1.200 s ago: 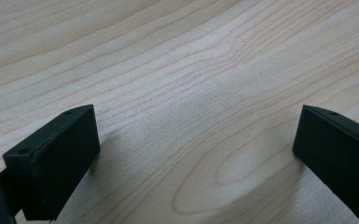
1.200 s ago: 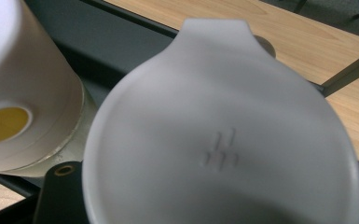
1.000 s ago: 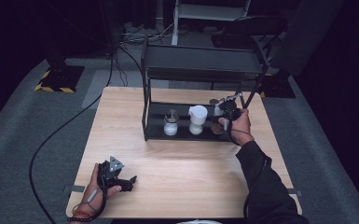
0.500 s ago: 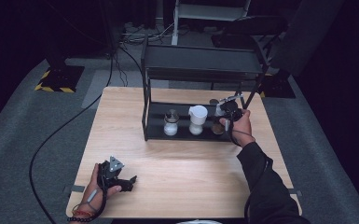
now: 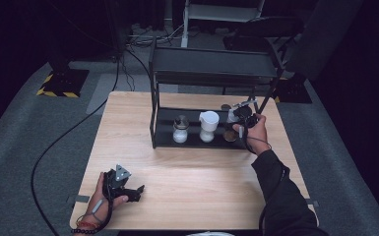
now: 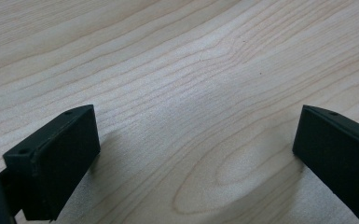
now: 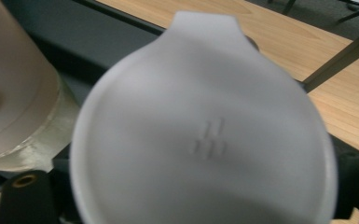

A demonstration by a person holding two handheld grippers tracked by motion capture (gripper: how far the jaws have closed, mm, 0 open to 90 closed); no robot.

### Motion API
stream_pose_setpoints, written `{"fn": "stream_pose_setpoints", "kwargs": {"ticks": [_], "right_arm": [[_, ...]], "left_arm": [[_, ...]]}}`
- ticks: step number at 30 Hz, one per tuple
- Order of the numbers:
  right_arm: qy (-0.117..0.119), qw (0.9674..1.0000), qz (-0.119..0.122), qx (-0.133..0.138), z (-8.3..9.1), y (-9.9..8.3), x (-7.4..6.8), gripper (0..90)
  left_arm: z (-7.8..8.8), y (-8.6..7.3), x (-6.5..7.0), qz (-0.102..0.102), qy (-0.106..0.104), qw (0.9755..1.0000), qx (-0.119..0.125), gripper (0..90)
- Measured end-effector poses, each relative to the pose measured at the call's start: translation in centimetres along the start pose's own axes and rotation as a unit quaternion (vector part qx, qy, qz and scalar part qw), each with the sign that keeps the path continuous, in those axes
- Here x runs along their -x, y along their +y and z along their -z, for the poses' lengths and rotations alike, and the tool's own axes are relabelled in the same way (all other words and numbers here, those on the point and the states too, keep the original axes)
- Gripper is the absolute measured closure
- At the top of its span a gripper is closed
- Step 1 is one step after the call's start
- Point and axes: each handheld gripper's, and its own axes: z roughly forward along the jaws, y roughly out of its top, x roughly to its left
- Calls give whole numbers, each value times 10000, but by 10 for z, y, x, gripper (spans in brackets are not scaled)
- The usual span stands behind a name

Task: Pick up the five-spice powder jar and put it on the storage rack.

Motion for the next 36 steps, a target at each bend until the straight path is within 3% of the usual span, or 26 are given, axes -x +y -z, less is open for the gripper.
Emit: {"fn": "stream_pose_setpoints", "kwargs": {"ticks": [9,19,28,36], "right_arm": [[-83,10000,43,10,0,-2,-2,54],[-109,9998,131,32,0,-3,-3,42],[-111,9992,353,136,1,-7,-6,41],[-10,9984,498,263,3,-10,-6,41]], "left_arm": [[0,0,0,4,-2,10000,0,5],[0,0,0,4,-2,10000,2,5],[0,0,0,-3,0,10000,-2,5],[0,0,0,-3,0,10000,-2,5]]}}
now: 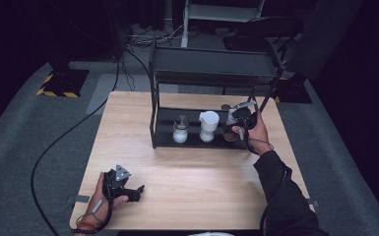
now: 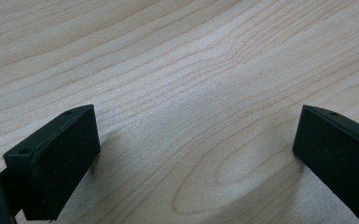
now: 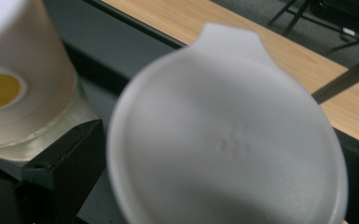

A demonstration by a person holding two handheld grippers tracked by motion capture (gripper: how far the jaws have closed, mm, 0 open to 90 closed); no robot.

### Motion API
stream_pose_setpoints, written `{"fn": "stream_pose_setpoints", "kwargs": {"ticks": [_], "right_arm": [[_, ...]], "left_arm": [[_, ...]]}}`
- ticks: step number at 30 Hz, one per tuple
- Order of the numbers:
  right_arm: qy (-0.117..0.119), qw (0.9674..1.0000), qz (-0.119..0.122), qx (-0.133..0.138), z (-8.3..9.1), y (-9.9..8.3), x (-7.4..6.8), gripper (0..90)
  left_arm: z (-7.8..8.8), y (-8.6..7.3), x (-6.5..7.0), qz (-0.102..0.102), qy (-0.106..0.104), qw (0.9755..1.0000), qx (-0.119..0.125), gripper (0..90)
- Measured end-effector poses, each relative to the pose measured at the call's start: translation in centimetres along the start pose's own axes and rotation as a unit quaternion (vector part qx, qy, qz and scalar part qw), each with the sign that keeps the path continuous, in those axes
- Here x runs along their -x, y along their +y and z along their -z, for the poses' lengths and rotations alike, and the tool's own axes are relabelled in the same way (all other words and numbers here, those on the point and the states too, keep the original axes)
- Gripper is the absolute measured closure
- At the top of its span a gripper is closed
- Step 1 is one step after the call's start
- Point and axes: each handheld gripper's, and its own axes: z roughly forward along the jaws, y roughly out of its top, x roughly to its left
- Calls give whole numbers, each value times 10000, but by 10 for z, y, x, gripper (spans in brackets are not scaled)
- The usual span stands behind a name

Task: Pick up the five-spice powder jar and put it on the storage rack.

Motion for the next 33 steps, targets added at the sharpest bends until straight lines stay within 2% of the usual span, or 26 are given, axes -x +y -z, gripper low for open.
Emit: {"fn": "stream_pose_setpoints", "kwargs": {"ticks": [17,21,33], "right_arm": [[6,9994,-1,337,11,-10,-3,38],[-11,9994,71,344,16,-12,-3,38],[-23,9981,148,600,36,-29,-4,34]], "left_arm": [[0,0,0,-1,0,10000,-1,5],[0,0,0,5,-1,10000,-1,5],[0,0,0,4,-1,10000,1,6]]}}
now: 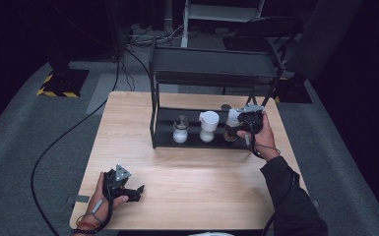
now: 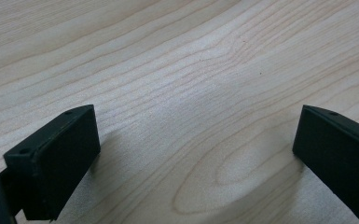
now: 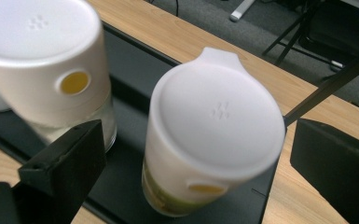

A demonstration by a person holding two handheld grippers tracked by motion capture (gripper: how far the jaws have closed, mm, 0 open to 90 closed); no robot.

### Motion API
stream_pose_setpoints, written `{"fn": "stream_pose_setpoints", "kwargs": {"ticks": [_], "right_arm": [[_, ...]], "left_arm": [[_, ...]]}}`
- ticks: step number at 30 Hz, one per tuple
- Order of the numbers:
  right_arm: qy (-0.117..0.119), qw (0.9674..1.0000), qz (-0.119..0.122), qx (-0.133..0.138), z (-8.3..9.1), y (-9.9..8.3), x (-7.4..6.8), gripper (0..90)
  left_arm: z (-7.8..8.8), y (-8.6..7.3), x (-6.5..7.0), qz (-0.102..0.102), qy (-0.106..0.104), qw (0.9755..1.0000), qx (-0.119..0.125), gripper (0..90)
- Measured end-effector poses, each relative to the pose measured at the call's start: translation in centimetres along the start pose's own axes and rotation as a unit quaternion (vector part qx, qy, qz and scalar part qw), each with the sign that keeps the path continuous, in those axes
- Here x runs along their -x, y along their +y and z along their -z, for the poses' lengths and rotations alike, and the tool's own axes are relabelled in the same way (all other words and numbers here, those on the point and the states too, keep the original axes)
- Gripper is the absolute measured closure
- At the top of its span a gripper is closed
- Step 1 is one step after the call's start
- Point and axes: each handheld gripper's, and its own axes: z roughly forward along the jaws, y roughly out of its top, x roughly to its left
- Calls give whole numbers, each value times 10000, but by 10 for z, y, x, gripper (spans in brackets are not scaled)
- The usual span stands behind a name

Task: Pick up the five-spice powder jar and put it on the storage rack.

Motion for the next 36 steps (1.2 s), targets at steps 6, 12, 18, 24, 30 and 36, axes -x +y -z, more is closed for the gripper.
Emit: {"fn": "stream_pose_setpoints", "kwargs": {"ticks": [6,12,18,24,30,36], "right_arm": [[-2,9999,51,137,10,-10,-3,34],[4,9993,229,283,18,-22,-9,30],[51,9987,309,398,26,-34,-13,30],[41,9977,448,497,32,-46,-20,29],[75,9969,577,522,32,-61,-26,29],[132,9959,730,513,36,-72,-29,29]], "left_arm": [[0,0,0,2,0,10000,2,6],[0,0,0,-4,3,10000,1,6],[0,0,0,3,0,10000,2,6],[0,0,0,-1,0,10000,-1,6],[0,0,0,1,0,10000,-2,6],[0,0,0,1,4,10000,0,7]]}}
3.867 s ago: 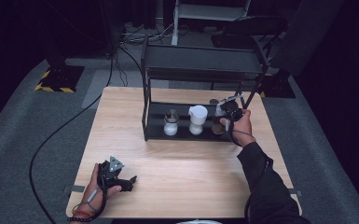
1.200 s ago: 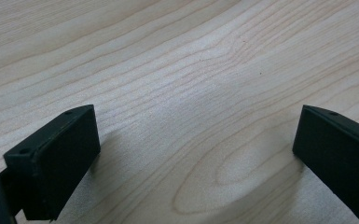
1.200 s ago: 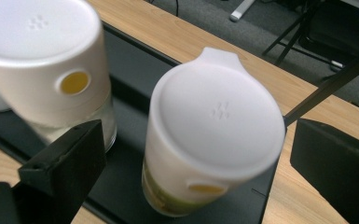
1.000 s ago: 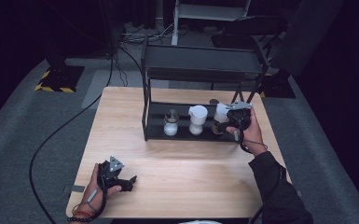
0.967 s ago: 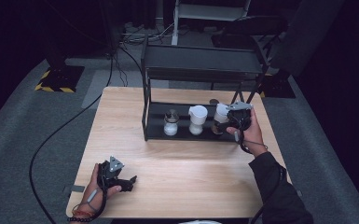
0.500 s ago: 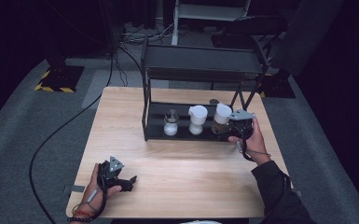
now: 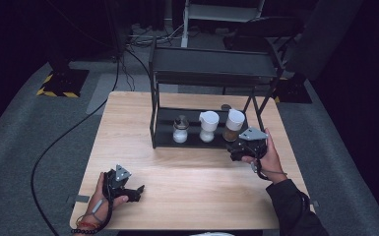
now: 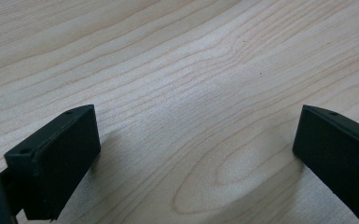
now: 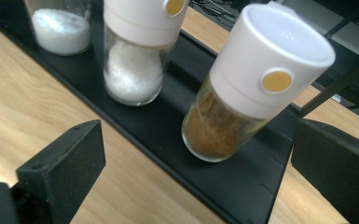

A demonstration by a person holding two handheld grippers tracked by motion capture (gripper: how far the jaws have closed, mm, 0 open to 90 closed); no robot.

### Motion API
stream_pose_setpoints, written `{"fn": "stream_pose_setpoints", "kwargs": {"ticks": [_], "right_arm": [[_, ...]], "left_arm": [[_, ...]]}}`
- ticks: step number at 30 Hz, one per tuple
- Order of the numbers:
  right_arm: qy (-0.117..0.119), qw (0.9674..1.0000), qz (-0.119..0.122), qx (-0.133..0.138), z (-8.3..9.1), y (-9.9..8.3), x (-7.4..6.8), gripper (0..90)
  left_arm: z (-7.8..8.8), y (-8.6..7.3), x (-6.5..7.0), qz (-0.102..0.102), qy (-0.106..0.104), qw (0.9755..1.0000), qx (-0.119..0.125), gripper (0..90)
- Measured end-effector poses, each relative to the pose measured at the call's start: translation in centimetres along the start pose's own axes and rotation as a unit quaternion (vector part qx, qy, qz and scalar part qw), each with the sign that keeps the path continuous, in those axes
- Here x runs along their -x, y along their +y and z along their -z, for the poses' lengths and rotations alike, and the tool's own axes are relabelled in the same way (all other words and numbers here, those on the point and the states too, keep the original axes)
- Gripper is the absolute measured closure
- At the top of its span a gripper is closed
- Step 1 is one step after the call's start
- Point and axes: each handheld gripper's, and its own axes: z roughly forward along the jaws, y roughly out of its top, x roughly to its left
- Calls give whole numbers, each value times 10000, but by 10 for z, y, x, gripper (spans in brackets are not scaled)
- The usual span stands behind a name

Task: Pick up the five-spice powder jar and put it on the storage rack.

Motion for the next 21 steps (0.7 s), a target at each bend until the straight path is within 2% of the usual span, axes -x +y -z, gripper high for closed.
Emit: {"fn": "stream_pose_setpoints", "kwargs": {"ticks": [11,15,21], "right_arm": [[177,9990,406,54,12,-18,-7,29],[318,9979,562,23,15,-24,-9,29],[394,9968,692,-85,17,-33,-12,29]], "left_arm": [[0,0,0,-1,1,10000,-1,7],[0,0,0,-1,1,10000,-9,7],[0,0,0,-1,1,10000,-9,7]]}}
